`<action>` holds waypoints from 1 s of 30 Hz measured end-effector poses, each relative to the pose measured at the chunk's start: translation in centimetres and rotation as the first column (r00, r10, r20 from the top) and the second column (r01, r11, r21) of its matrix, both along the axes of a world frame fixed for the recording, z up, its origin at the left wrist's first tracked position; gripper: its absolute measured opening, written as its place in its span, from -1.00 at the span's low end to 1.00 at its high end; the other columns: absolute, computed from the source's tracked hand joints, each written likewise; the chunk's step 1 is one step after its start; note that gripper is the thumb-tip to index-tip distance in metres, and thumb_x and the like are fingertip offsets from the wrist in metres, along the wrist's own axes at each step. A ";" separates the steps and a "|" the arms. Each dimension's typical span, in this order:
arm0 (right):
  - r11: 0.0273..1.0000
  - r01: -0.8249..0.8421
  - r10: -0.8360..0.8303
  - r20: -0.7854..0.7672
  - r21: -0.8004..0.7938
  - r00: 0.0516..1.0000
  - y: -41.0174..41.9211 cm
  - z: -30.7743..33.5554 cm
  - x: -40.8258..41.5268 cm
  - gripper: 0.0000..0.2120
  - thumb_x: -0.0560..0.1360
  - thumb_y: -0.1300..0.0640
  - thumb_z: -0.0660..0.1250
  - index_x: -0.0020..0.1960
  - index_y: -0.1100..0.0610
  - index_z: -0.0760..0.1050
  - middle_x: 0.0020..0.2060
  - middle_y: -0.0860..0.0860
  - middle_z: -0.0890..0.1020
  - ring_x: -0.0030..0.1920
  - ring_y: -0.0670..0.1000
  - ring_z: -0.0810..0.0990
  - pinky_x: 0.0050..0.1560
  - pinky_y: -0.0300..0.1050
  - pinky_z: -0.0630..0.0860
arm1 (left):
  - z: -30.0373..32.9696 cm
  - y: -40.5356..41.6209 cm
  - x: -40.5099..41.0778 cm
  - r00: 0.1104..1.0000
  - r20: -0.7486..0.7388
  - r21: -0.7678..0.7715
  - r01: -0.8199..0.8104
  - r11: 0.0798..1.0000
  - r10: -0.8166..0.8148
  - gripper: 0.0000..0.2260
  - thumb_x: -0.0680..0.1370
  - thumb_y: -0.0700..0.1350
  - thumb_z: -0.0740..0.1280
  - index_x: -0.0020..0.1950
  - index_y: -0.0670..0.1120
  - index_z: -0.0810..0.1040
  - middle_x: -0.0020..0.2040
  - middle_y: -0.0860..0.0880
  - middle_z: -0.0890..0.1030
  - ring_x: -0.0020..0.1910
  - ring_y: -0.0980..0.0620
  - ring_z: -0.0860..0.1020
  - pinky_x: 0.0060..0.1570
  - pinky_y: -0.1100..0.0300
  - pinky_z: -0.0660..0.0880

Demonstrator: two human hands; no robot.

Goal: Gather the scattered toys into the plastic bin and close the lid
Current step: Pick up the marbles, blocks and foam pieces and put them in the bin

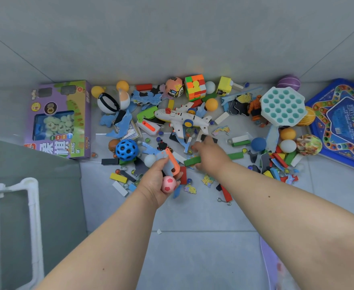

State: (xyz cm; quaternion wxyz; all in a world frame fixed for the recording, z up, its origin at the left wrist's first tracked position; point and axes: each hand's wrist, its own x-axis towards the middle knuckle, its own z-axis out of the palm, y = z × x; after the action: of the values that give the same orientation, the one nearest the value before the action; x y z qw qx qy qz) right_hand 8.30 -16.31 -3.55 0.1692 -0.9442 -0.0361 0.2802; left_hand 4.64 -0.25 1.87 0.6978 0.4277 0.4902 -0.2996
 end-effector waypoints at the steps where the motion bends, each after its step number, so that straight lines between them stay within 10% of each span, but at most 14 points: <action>1: 0.998 -0.052 0.052 -0.004 -0.040 0.999 0.2 -0.4 -0.1 -0.54 0.44 0.22 0.37 0.30 0.13 0.36 0.17 0.18 0.33 0.06 0.20 0.47 -0.06 -0.11 0.40 | 0.0 0.0 0.0 1.000 -0.004 -0.001 -0.003 1.000 0.003 -0.89 0.57 0.00 0.31 -0.03 -0.02 0.44 -0.07 -0.13 0.61 -0.19 -0.06 0.61 -0.29 0.14 0.51; 6: 0.996 -0.074 0.075 0.013 -0.056 0.997 -0.4 -0.7 -0.6 -0.56 0.52 0.22 0.27 0.38 0.18 0.31 0.24 0.19 0.38 0.20 0.18 0.41 0.08 -0.08 0.37 | -0.3 -0.1 -0.2 1.000 -0.010 0.001 -0.004 1.000 0.004 -0.87 0.56 0.01 0.31 -0.02 -0.03 0.46 -0.09 -0.13 0.63 -0.20 -0.05 0.61 -0.29 0.14 0.51; 18: 0.868 0.021 -0.085 0.106 0.496 0.991 3.3 4.1 -2.6 -0.81 0.49 0.03 0.35 0.02 0.12 0.52 -0.13 -0.07 0.42 -0.11 -0.09 0.42 -0.06 -0.20 0.39 | -1.3 -0.1 -0.5 0.992 0.108 -0.019 0.065 0.998 -0.063 -0.64 0.52 0.04 0.35 0.28 -0.03 0.48 -0.20 -0.03 0.64 -0.41 0.11 0.58 -0.50 0.32 0.40; 23: 0.930 0.247 -0.303 0.186 0.273 0.935 -2.3 2.3 -1.8 -0.78 0.48 0.19 0.31 0.12 0.17 0.48 -0.04 0.02 0.44 -0.01 0.03 0.45 0.04 -0.07 0.42 | -1.3 0.0 -0.5 0.998 0.054 -0.037 0.038 0.999 -0.036 -0.70 0.52 0.04 0.37 0.17 -0.06 0.46 -0.23 -0.08 0.61 -0.35 0.04 0.62 -0.49 0.31 0.42; 30: 0.974 0.110 -0.105 0.035 -0.199 0.994 -7.5 -0.8 -0.8 -0.74 0.42 0.35 0.34 0.10 0.29 0.48 0.12 0.21 0.41 0.14 0.21 0.40 0.00 -0.05 0.41 | -1.6 -0.3 -0.8 0.999 0.006 -0.014 0.041 0.999 -0.041 -0.58 0.49 0.07 0.39 0.26 -0.10 0.47 -0.17 -0.11 0.61 -0.36 0.02 0.62 -0.42 0.27 0.43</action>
State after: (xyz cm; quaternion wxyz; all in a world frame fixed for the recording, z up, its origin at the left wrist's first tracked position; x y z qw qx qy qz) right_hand 7.45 -23.80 -4.38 0.0874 -0.9604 0.0416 0.2612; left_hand 3.83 -0.58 0.30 0.6959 0.4336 0.4771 -0.3163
